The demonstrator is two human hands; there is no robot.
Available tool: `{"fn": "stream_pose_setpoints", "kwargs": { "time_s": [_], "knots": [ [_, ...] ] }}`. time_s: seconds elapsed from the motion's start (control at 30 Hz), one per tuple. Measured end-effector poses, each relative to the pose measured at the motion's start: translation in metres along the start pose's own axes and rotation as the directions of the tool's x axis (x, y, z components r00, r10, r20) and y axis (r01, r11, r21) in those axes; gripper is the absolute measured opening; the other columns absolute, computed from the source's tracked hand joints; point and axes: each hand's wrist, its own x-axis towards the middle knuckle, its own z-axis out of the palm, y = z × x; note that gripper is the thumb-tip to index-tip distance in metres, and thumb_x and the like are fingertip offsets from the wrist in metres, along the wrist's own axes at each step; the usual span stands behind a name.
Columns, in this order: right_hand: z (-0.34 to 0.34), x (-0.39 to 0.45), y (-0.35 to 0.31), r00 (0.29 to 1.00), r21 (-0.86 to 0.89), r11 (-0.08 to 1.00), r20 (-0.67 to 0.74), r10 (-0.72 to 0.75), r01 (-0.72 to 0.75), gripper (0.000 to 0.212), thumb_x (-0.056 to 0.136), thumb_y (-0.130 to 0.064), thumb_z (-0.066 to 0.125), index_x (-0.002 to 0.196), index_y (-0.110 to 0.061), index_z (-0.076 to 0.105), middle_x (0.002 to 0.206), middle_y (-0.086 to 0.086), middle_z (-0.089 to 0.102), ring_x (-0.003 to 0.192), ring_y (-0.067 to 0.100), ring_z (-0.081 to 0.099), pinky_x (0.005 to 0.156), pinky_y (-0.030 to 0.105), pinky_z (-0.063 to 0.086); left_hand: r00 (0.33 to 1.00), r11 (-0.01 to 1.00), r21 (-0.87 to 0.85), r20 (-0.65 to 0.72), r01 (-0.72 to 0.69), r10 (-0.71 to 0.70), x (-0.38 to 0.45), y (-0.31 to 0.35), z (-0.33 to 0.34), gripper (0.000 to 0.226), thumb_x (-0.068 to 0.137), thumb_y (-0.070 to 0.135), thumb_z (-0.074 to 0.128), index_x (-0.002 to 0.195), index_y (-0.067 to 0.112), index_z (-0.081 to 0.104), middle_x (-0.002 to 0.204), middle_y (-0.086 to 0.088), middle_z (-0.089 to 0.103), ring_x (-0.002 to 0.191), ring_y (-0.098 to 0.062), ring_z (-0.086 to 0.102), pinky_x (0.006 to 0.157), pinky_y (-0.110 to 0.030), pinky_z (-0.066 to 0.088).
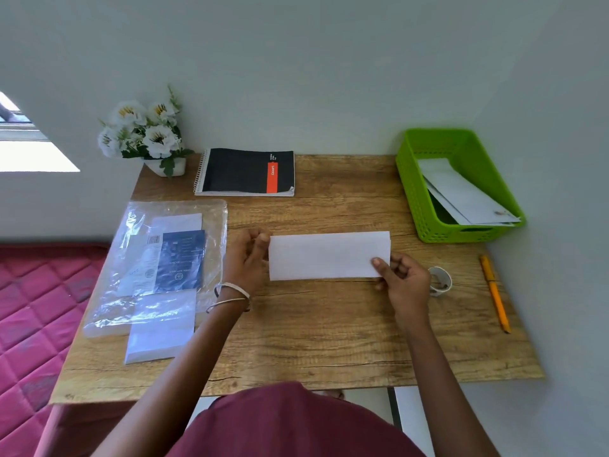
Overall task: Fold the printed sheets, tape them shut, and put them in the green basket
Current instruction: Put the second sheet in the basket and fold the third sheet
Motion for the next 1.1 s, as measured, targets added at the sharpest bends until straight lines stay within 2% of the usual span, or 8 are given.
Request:
{"fn": "stream_pose_setpoints", "kwargs": {
  "time_s": [0.1, 0.2, 0.3, 0.47, 0.67, 0.9, 1.0, 1.1],
  "knots": [
    [0.005, -0.006, 0.008, 0.997, -0.044, 0.998, -0.055, 0.047, -0.049, 0.021, 0.083, -0.014, 0.071, 0.101, -0.004, 0.066, 0.065, 0.013, 0.066, 0.042, 0.011, 0.053, 0.043, 0.021, 0.046, 0.986, 0.995, -0.061, 0.150, 0.078, -0.068, -0.004, -0.008, 0.001, 0.046, 0.084, 0.017, 0.067, 0.123, 0.030, 0.046, 0.101, -0.001, 0.063, 0.092, -0.018, 0.065, 0.074, -0.031, 0.055],
    [0.009, -0.010, 0.013, 0.997, -0.198, 0.980, -0.071, -0.029, 0.014, 0.025, 0.086, -0.017, 0.069, 0.109, -0.008, 0.065, 0.074, 0.009, 0.068, 0.050, 0.010, 0.058, 0.045, 0.022, 0.047, 0.978, 0.994, 0.085, 0.195, 0.063, -0.079, -0.008, -0.015, 0.005, 0.072, 0.079, 0.006, 0.071, 0.136, 0.033, 0.037, 0.109, 0.006, 0.062, 0.096, -0.011, 0.062, 0.082, -0.030, 0.053],
    [0.010, -0.010, 0.012, 0.990, -0.401, 0.909, -0.036, -0.137, 0.111, 0.026, 0.088, -0.021, 0.066, 0.111, -0.010, 0.066, 0.086, 0.000, 0.070, 0.072, 0.012, 0.064, 0.062, 0.026, 0.050, 0.984, 0.964, 0.265, 0.170, 0.005, -0.051, -0.008, -0.021, 0.009, 0.059, 0.078, 0.010, 0.071, 0.130, 0.029, 0.050, 0.112, 0.000, 0.062, 0.093, -0.016, 0.062, 0.086, -0.035, 0.053],
    [0.009, -0.005, 0.013, 0.974, -0.755, 0.636, 0.021, -0.224, 0.162, 0.040, 0.092, -0.027, 0.059, 0.125, -0.003, 0.057, 0.111, 0.016, 0.060, 0.098, 0.030, 0.058, 0.076, 0.032, 0.043, 0.980, 0.888, 0.440, 0.190, -0.137, 0.057, -0.017, -0.025, 0.020, 0.050, 0.080, 0.012, 0.070, 0.128, 0.012, 0.056, 0.131, -0.006, 0.042, 0.115, -0.022, 0.047, 0.101, -0.034, 0.042],
    [0.011, -0.014, 0.015, 0.940, -0.826, 0.477, 0.174, -0.292, 0.301, 0.038, 0.092, -0.024, 0.059, 0.128, -0.009, 0.057, 0.114, 0.016, 0.047, 0.098, 0.028, 0.050, 0.070, 0.032, 0.049, 0.962, 0.818, 0.515, 0.216, -0.257, 0.166, -0.021, -0.032, 0.026, 0.040, 0.085, 0.011, 0.063, 0.125, 0.014, 0.059, 0.137, -0.008, 0.038, 0.112, -0.024, 0.040, 0.100, -0.034, 0.036],
    [0.005, -0.012, 0.023, 0.933, -0.836, 0.440, 0.213, -0.292, 0.328, 0.032, 0.092, -0.023, 0.058, 0.121, -0.010, 0.062, 0.111, 0.016, 0.051, 0.101, 0.030, 0.050, 0.069, 0.031, 0.046, 0.916, 0.712, 0.581, 0.312, -0.395, 0.253, -0.018, -0.034, 0.020, 0.038, 0.086, 0.014, 0.056, 0.124, 0.011, 0.060, 0.129, -0.009, 0.052, 0.108, -0.033, 0.044, 0.096, -0.047, 0.041],
    [0.005, -0.012, 0.021, 0.932, -0.828, 0.451, 0.217, -0.292, 0.334, 0.031, 0.093, -0.024, 0.056, 0.121, -0.011, 0.061, 0.112, 0.015, 0.049, 0.101, 0.029, 0.049, 0.069, 0.027, 0.040, 0.927, 0.780, 0.520, 0.315, -0.349, 0.204, -0.020, -0.031, 0.014, 0.040, 0.087, 0.015, 0.061, 0.127, 0.016, 0.058, 0.137, 0.000, 0.049, 0.120, -0.024, 0.043, 0.104, -0.036, 0.034],
    [0.006, -0.013, 0.018, 0.942, -0.802, 0.509, 0.191, -0.277, 0.312, 0.033, 0.093, -0.025, 0.057, 0.122, -0.009, 0.059, 0.114, 0.016, 0.047, 0.103, 0.029, 0.047, 0.073, 0.028, 0.041, 0.946, 0.846, 0.448, 0.271, -0.289, 0.180, -0.031, -0.027, 0.000, 0.036, 0.085, 0.013, 0.065, 0.121, 0.018, 0.062, 0.135, 0.008, 0.049, 0.114, -0.011, 0.048, 0.096, -0.022, 0.037]
  ]
}}
